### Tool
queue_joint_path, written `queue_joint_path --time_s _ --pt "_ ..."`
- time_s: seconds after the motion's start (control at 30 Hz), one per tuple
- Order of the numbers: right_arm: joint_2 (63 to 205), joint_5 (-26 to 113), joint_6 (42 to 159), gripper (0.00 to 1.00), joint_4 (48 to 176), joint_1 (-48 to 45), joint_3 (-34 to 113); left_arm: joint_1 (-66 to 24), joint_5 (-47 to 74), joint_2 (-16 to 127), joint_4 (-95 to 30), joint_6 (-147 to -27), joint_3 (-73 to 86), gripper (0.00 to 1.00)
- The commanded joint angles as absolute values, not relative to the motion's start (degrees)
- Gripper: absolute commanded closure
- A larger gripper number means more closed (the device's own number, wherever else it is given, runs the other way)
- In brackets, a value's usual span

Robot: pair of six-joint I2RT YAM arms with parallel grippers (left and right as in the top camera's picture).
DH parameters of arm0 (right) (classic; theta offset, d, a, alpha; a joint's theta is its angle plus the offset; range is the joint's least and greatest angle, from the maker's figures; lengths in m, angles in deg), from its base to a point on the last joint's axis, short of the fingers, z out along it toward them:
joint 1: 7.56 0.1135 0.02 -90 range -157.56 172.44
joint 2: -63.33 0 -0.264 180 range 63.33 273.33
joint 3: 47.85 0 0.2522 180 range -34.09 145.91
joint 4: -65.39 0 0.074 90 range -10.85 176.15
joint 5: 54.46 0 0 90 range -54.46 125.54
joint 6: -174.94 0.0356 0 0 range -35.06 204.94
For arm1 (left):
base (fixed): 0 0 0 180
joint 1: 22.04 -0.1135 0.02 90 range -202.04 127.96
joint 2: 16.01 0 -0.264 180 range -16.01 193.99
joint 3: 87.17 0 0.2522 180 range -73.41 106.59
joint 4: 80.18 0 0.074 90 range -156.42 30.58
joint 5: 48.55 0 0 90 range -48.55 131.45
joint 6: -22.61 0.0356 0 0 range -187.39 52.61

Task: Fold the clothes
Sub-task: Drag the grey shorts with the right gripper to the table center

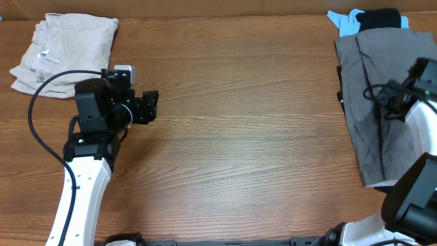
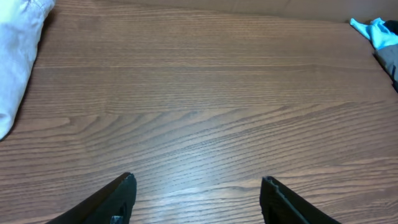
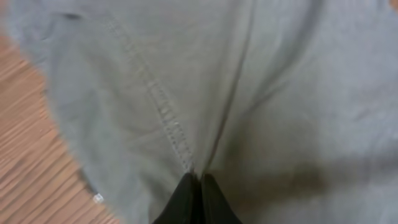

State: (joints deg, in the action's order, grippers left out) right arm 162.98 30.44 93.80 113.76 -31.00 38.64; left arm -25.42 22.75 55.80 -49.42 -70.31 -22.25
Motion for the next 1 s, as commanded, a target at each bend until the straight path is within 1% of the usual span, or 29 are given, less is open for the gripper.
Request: queue_joint_path --time_s 0.0,0.1,0.23,0.43,0.67,0.8,0.97 --pt "160.9 32.1 92.4 0.96 118.8 -26.9 44.1 -25.0 21.9 56.3 -49.6 -70.8 -20.5 0.35" --pt "160.9 34.1 92.4 0.96 124.2 -23.1 47.7 -25.0 22.2 56.3 -49.8 -70.8 -20.5 0.36" --pt "160.9 39.1 92.4 0.96 130.1 -15.4 52.3 -25.3 22.6 56.3 -50.5 -70.8 -20.5 0.36" --pt "161.2 41.7 94.1 0.96 131.7 -0.8 53.4 -27.8 22.5 56.3 -50.6 -71.3 -19.3 0.39" --pt "162.5 41.7 98.7 0.96 126.2 15.1 53.4 -31.4 22.6 56.3 -52.3 -71.5 -18.1 0.4" --pt "164.7 41.9 100.3 0.96 121.6 22.7 53.4 -32.5 23.3 56.3 -53.1 -71.5 -18.1 0.38" --pt "169.3 42.9 103.0 0.95 115.3 31.0 53.4 -32.6 27.2 56.3 -53.0 -71.4 -18.1 0.33"
